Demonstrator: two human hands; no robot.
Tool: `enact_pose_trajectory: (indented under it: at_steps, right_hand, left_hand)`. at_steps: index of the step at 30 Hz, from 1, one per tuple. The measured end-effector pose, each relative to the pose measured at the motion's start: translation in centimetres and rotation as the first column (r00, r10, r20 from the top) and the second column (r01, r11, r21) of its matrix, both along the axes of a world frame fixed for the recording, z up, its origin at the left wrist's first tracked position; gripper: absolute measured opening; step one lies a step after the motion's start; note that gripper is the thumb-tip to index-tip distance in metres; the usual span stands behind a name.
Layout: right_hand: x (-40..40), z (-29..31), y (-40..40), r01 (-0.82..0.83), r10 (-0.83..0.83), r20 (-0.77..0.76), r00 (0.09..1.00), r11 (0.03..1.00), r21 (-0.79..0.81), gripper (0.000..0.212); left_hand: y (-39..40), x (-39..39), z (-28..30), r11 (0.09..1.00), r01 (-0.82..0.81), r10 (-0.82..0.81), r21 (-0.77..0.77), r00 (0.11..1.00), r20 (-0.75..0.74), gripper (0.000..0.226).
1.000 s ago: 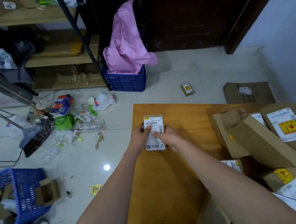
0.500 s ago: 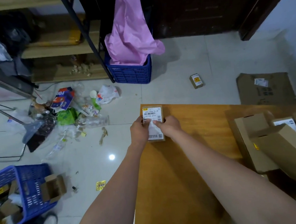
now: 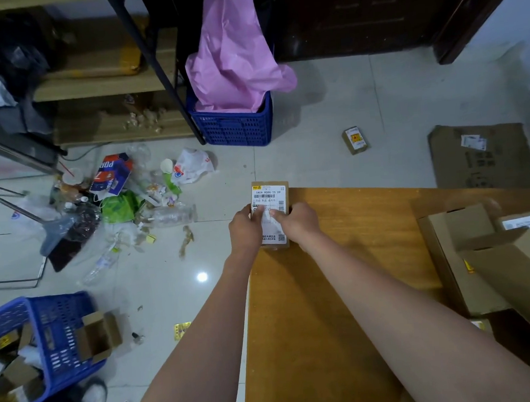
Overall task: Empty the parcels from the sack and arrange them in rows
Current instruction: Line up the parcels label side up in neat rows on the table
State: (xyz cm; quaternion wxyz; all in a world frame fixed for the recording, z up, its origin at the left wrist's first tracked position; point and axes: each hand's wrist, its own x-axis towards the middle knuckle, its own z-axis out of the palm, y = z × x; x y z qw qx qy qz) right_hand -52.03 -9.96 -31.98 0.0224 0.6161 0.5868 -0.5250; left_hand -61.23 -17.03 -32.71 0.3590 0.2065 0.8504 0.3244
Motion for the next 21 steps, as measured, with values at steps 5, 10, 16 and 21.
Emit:
enact_pose_trajectory:
  at_steps: [5,10,16,21]
  right_hand:
    - [0.2,0.5,-0.2,0.036,-0.038,-0.032,0.999,0.998,-0.052,0.041]
    - [2.8,2.6,0.2,0.145,-0.145,0.014,0.989,0.989,-0.005,0.055]
    - [8.2,5.9,0.6,0.124,-0.127,0.053,0.991,0.991,0.051,0.026]
    - [13.1,10.2,-0.3,0.064,-0.069,0.068,0.995,0.995,0.073,0.034]
  left_hand:
    - [-0.4,-0.2,0.4,0.999,-0.042,0.041,0.012,0.995,0.086,0.043]
    - [-1.5,0.1,1.7,0.986,-0.163,0.164,-0.022,0.985,0.046,0.055]
    - [-3.0,3.8,5.5,0.979,-0.198,0.200,0.038,0.978,-0.052,0.029]
    - [-3.1,10.2,9.4,1.000,-0.015,0.013,0.026,0.998,0.068,0.034]
